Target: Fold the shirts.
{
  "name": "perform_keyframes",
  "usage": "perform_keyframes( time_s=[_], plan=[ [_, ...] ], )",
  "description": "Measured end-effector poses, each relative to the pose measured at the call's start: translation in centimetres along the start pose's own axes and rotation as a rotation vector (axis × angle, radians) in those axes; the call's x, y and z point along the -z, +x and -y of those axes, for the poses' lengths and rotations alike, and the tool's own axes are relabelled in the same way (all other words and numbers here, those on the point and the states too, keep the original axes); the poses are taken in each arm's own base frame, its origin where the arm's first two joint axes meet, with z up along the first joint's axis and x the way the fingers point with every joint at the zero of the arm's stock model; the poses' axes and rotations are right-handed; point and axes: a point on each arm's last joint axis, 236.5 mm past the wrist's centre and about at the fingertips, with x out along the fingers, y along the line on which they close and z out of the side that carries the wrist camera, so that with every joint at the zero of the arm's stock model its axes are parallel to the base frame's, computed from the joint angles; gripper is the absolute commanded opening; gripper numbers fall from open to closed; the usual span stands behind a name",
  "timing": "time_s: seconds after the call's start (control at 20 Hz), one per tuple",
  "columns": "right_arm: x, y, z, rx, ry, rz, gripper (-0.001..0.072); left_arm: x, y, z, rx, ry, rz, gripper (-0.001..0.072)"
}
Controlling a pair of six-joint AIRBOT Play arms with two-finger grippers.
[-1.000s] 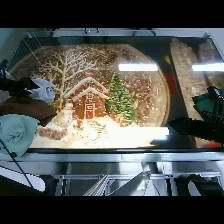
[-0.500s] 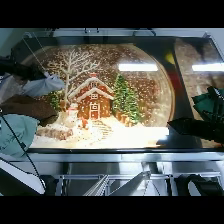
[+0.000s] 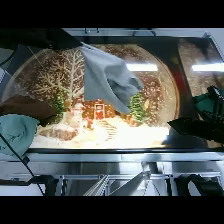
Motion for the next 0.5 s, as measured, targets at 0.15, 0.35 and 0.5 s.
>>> perform_keyframes(
  time_s=[0.15, 0.35, 0.5],
  plan=[
    [0.0, 0.0, 0.0, 0.0, 0.0, 0.0, 0.0011, 1.0, 3.5, 3.8, 0.077, 0.04, -0.064, 0.0013],
    [0.0, 0.0, 0.0, 0.0, 0.0, -0.001, 0.0012, 4.6, 7.5, 2.9, 0.068, 0.001, -0.222, 0.0011],
    [0.1, 0.0, 0.0, -0.001, 0.0, -0.004, 0.0152, 7.9, 9.3, -0.2, 0.015, -0.066, -0.356, 0.0359]
  ],
)
